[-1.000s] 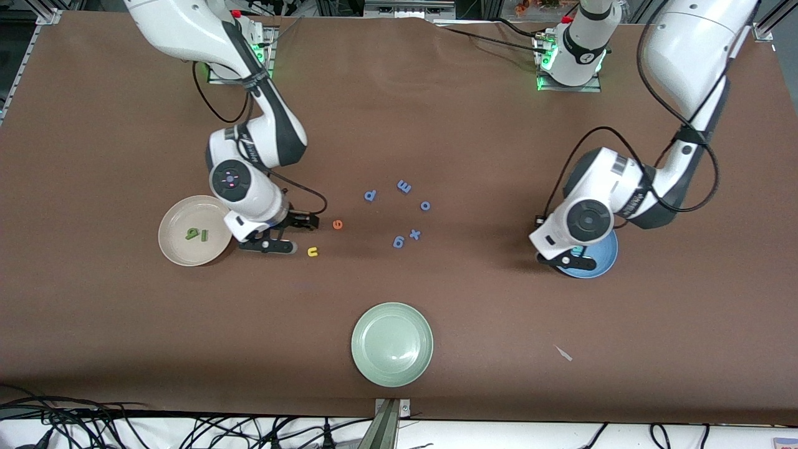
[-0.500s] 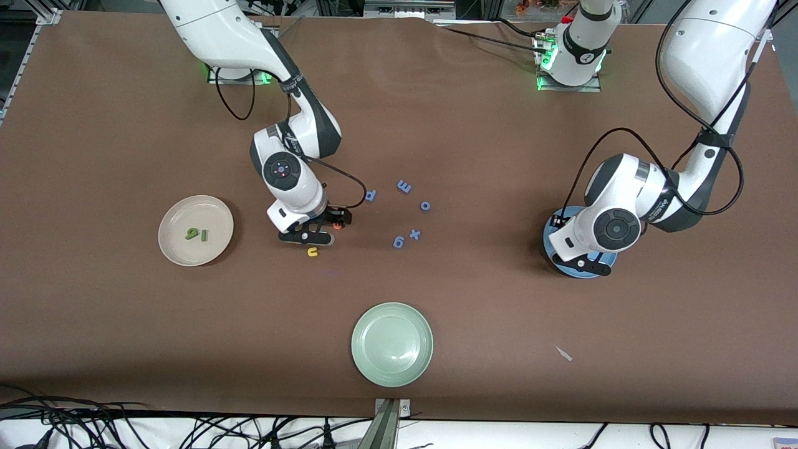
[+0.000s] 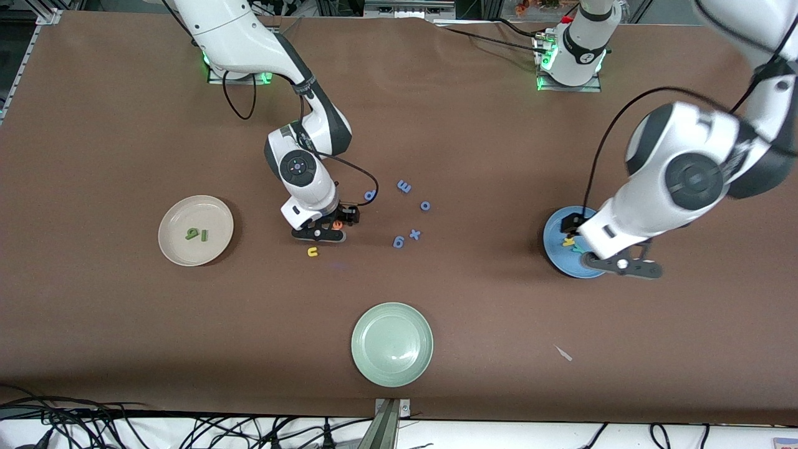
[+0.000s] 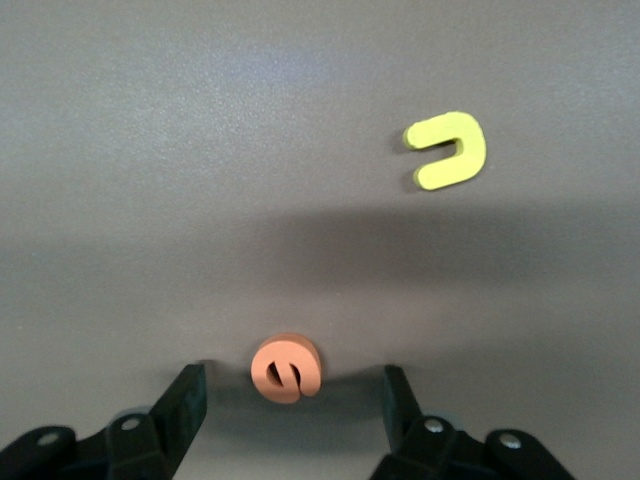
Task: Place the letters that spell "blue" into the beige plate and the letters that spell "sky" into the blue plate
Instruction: 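Place the s on the blue plate while the right gripper grasps the e, then carry the orange e with the right gripper and drop it on the white plate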
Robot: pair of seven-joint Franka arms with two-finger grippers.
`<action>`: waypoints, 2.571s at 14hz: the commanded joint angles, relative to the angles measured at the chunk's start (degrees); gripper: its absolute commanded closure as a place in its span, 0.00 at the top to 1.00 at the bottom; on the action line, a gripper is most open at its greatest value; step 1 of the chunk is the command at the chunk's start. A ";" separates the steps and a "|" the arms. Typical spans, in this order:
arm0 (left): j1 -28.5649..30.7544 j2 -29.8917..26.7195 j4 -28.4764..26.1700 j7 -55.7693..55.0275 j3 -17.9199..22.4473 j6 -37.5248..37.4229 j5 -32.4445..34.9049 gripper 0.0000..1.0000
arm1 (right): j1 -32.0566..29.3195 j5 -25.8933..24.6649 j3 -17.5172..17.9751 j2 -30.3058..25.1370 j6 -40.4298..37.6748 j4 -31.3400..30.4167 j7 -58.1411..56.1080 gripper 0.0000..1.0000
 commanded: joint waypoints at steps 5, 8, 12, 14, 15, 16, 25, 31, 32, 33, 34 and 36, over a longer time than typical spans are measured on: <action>-4.65 -13.85 -0.43 0.60 13.73 -5.76 -11.73 1.00 | 0.29 1.05 -0.22 0.29 0.46 0.76 0.23 0.52; -12.81 -20.62 -8.94 0.52 26.40 -4.89 -19.40 1.00 | 0.29 1.05 -0.22 0.38 0.55 0.76 0.32 0.43; -14.70 -27.32 -15.12 0.69 26.99 -3.29 -18.27 1.00 | 0.38 1.05 -0.22 0.82 1.08 0.67 0.32 0.31; -10.05 -27.85 -15.22 0.43 21.89 -4.61 -17.40 1.00 | 0.11 1.05 -0.22 0.38 0.91 0.84 -0.47 0.26; -10.38 -27.85 -15.13 0.43 21.87 -4.53 -16.26 1.00 | -0.15 1.05 -0.22 0.03 0.56 0.93 -0.82 0.24; -11.26 -27.77 -14.87 0.34 21.87 -4.53 -15.64 1.00 | -0.33 1.05 -0.48 -0.50 -0.14 1.19 -1.00 0.24; -11.35 -26.98 -13.72 0.34 21.78 -4.53 -15.72 1.00 | -3.14 1.05 -11.45 -6.04 -20.08 3.83 -19.69 0.25; -11.44 -26.80 -13.63 0.26 21.43 -4.79 -15.81 1.00 | -5.86 -0.08 -18.66 -5.42 -26.95 3.83 -29.21 0.25; -11.44 -26.80 -13.63 0.26 21.43 -4.88 -15.81 1.00 | -6.82 -0.09 -19.37 -5.16 -27.48 3.83 -30.43 0.25; -11.44 -26.80 -13.63 0.26 21.43 -4.79 -15.81 1.00 | -8.22 -0.18 -19.47 -4.38 -27.57 3.83 -31.32 0.25; -11.44 -26.80 -13.63 0.26 21.34 -4.79 -15.81 1.00 | -9.54 -0.18 -19.47 -3.85 -27.49 3.92 -31.41 0.27; -11.62 -26.89 -13.63 0.26 21.34 -4.79 -15.81 1.00 | -10.69 -0.35 -19.64 -2.96 -27.40 3.92 -31.41 0.30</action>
